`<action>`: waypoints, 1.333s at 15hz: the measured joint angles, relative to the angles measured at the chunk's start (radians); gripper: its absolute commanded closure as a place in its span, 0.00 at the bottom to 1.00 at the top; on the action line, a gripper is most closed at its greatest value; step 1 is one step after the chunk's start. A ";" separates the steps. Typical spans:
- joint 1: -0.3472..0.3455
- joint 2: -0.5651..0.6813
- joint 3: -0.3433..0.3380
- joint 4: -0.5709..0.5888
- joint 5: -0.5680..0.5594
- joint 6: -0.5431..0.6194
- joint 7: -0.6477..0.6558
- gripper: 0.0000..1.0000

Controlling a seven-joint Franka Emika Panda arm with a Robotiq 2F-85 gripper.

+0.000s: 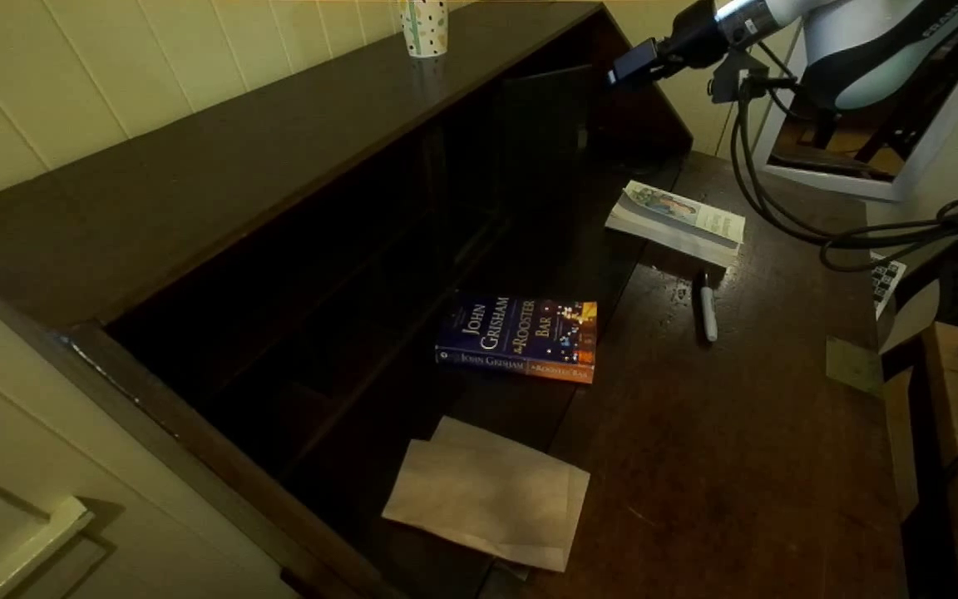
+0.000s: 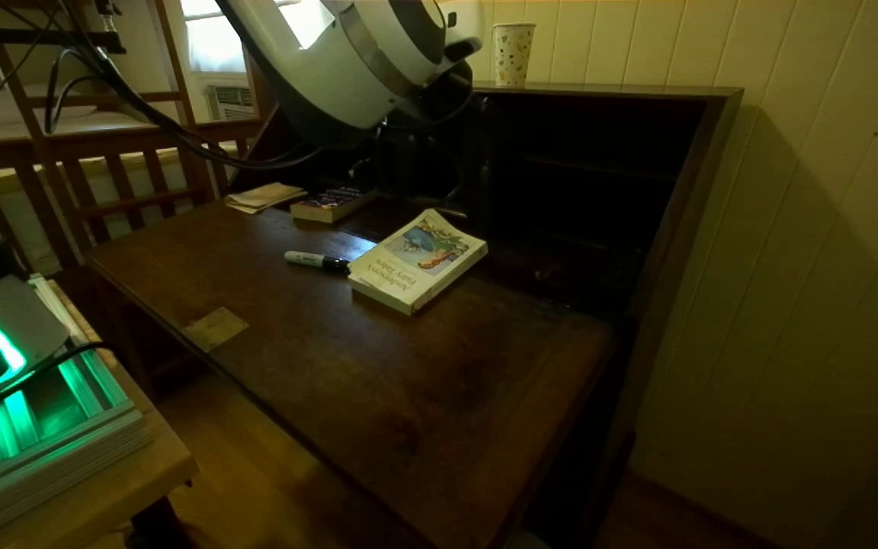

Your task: Move the two books

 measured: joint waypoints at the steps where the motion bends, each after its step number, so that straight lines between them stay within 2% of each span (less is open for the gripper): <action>1: -0.003 0.009 0.000 0.019 -0.021 0.007 0.015 0.00; 15: -0.001 0.142 0.015 0.265 -0.220 0.115 0.241 0.00; 20: 0.020 0.185 0.015 0.338 -0.313 0.120 0.377 0.00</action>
